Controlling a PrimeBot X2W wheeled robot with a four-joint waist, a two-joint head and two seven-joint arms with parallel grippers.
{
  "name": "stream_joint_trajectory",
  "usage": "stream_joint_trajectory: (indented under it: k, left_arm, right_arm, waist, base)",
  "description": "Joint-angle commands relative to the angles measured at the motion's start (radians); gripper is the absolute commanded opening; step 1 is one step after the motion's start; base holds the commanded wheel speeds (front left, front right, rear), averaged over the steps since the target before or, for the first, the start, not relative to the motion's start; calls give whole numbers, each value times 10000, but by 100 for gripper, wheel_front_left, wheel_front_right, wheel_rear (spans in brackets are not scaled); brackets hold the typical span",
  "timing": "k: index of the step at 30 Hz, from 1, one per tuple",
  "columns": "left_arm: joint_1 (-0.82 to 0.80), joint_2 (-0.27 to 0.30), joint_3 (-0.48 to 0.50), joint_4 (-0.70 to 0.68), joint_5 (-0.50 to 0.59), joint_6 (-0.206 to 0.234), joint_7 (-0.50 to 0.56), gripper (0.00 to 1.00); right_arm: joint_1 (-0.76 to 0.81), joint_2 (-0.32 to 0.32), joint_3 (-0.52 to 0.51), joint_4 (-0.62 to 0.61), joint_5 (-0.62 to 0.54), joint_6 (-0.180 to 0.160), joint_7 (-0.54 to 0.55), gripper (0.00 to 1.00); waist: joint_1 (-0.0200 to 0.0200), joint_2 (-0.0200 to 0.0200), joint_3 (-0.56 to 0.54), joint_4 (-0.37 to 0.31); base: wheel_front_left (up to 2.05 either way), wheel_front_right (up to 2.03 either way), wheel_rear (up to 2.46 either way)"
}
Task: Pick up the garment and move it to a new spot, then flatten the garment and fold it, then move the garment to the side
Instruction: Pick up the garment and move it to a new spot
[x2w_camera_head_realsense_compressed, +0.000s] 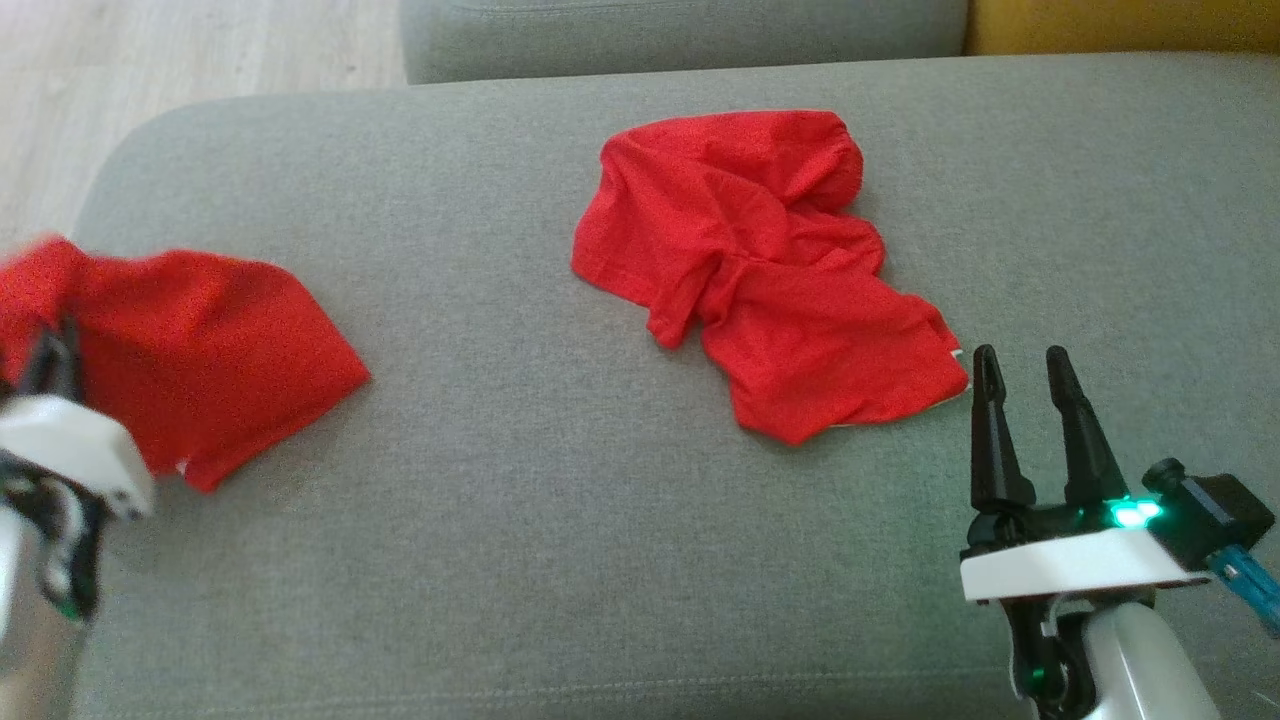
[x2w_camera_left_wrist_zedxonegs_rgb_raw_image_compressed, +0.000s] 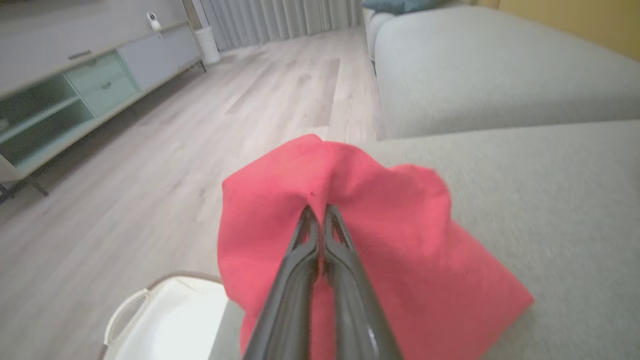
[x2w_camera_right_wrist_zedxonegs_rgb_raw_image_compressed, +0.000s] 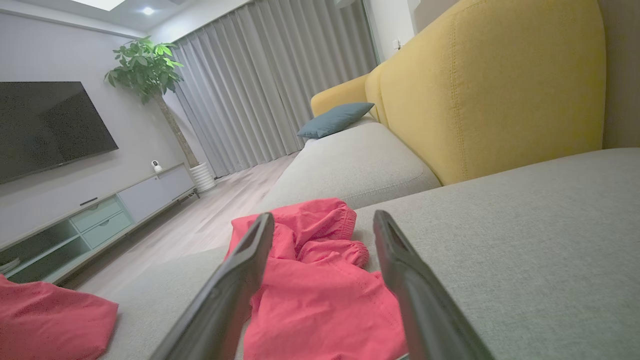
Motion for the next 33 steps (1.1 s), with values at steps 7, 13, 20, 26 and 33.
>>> stream_joint_trajectory:
  k: [7,13,20,26,33]
  left_arm:
    - [-443,-232,-32,1039,-74,-171,-123,100]
    - [-875,-429,20,1144,46,150,-768,100]
    - [-957,-910,235,-1321,483,709,-1000,100]
    - [174,-1924,367,-3711,468,988,-1005,100]
    - [1775,-2941,100,-4921,457,1195,-1006,100]
  right_arm:
    - [-309,-60,190,-318,-93,77,-107,100]
    - [-322,-60,21,-302,-154,77,-107,100]
    - [-170,-60,-209,-287,-201,77,-107,100]
    - [-51,-60,-256,-256,-318,77,-107,100]
    - [14,-60,-190,-215,-427,77,-107,100]
  waist:
    - [0,-1,117,-125]
    - [0,-1,84,-14]
    - [0,-1,-182,444]
    - [0,-1,-480,824]
    - [0,-1,-580,1121]
  base:
    - [0,0,0]
    - [0,0,0]
    - [0,0,0]
    - [0,0,0]
    - [0,0,0]
